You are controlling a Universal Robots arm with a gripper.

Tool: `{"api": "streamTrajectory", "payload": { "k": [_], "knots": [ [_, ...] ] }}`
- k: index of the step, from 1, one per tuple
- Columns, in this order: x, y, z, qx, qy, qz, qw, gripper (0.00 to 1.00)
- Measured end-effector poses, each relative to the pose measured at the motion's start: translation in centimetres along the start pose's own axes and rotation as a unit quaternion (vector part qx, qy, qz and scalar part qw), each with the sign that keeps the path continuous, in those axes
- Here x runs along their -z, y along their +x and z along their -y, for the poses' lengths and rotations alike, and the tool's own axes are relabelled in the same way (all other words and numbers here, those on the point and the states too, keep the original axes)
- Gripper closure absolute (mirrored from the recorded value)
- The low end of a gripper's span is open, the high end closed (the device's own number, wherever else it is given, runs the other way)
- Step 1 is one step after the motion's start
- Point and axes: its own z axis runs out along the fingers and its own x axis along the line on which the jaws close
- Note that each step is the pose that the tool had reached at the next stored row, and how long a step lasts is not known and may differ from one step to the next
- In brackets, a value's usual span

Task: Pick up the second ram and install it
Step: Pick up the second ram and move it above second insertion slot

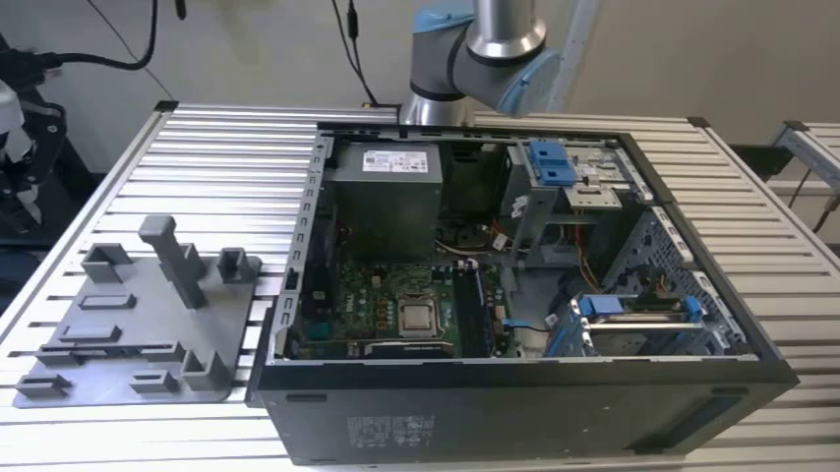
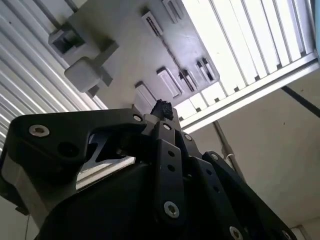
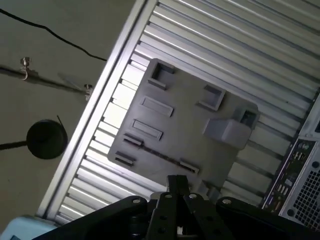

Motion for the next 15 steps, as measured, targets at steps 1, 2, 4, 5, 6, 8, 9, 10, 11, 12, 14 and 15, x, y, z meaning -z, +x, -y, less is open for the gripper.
{"api": "streamTrajectory", "payload": {
  "k": [1, 2, 4, 5, 6, 8, 9, 10, 11, 12, 14, 15],
  "knots": [
    [0.00, -0.01, -0.01, 0.008, 0.0000, -0.0003, 1.0000, 0.89],
    [0.01, -0.01, -0.03, 0.017, -0.0001, -0.0009, 0.9999, 0.89],
    [0.00, -0.02, -0.04, 0.033, -0.0002, -0.0016, 0.9994, 0.89],
    [0.00, -0.03, -0.06, 0.041, -0.0002, -0.0020, 0.9991, 0.89],
    [0.00, -0.03, -0.06, 0.050, -0.0003, -0.0023, 0.9988, 0.89],
    [0.01, -0.04, -0.08, 0.067, -0.0003, -0.0032, 0.9978, 0.89],
    [0.01, -0.05, -0.09, 0.075, -0.0004, -0.0036, 0.9971, 0.89],
    [0.00, -0.04, -0.09, 0.085, -0.0004, -0.0041, 0.9964, 0.89],
    [0.00, -0.04, -0.09, 0.094, -0.0005, -0.0044, 0.9956, 0.89],
    [0.00, -0.05, -0.10, 0.103, -0.0005, -0.0049, 0.9946, 0.89],
    [-0.01, -0.05, -0.10, 0.121, -0.0006, -0.0057, 0.9927, 0.89],
    [0.00, -0.05, -0.11, 0.130, -0.0007, -0.0061, 0.9915, 0.89]
  ]
}}
